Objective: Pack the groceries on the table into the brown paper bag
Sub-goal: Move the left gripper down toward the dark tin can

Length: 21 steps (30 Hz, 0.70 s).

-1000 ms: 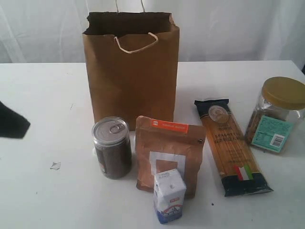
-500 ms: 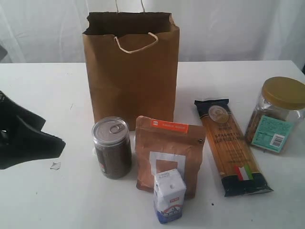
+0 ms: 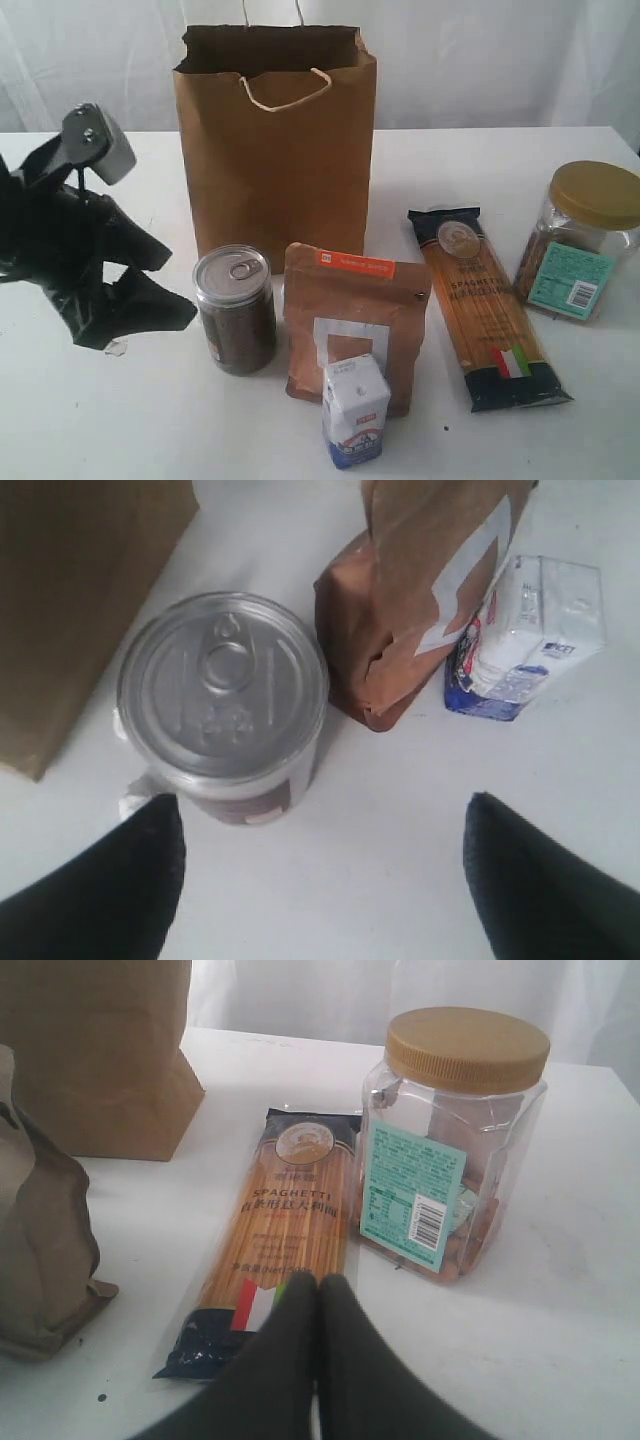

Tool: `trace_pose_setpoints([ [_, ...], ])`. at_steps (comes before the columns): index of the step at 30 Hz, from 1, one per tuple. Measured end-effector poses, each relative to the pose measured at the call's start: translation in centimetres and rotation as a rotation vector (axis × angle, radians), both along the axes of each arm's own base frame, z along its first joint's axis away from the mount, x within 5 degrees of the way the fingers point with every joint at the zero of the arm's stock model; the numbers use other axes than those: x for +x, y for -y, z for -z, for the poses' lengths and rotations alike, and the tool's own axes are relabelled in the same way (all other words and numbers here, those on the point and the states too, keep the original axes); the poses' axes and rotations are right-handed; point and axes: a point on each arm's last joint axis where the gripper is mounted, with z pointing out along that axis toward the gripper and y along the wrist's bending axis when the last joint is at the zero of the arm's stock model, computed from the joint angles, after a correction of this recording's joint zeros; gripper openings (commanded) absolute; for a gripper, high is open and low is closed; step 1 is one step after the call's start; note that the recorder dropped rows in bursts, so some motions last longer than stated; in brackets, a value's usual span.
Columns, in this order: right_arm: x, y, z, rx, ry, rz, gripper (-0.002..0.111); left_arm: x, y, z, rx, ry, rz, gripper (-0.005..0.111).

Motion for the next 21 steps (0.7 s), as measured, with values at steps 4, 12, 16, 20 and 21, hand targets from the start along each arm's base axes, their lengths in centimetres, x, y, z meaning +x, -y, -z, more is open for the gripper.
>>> trace_pose_setpoints([
  [4,0.0,0.0,0.0,0.0,0.0,0.0,0.0,0.4,1.7,1.0,0.057,0.11,0.099,0.078],
  [12,0.0,0.0,0.0,0.0,0.0,0.0,0.0,1.8,2.5,2.3,0.111,0.196,0.069,0.078],
  [16,0.0,0.0,0.0,0.0,0.0,0.0,0.0,2.4,2.5,2.6,0.125,0.222,0.045,0.078],
  [20,0.0,0.0,0.0,0.0,0.0,0.0,0.0,2.6,2.6,2.9,0.133,0.218,0.04,0.078],
  [21,0.0,0.0,0.0,0.0,0.0,0.0,0.0,2.7,2.6,3.0,0.134,0.215,0.04,0.078],
])
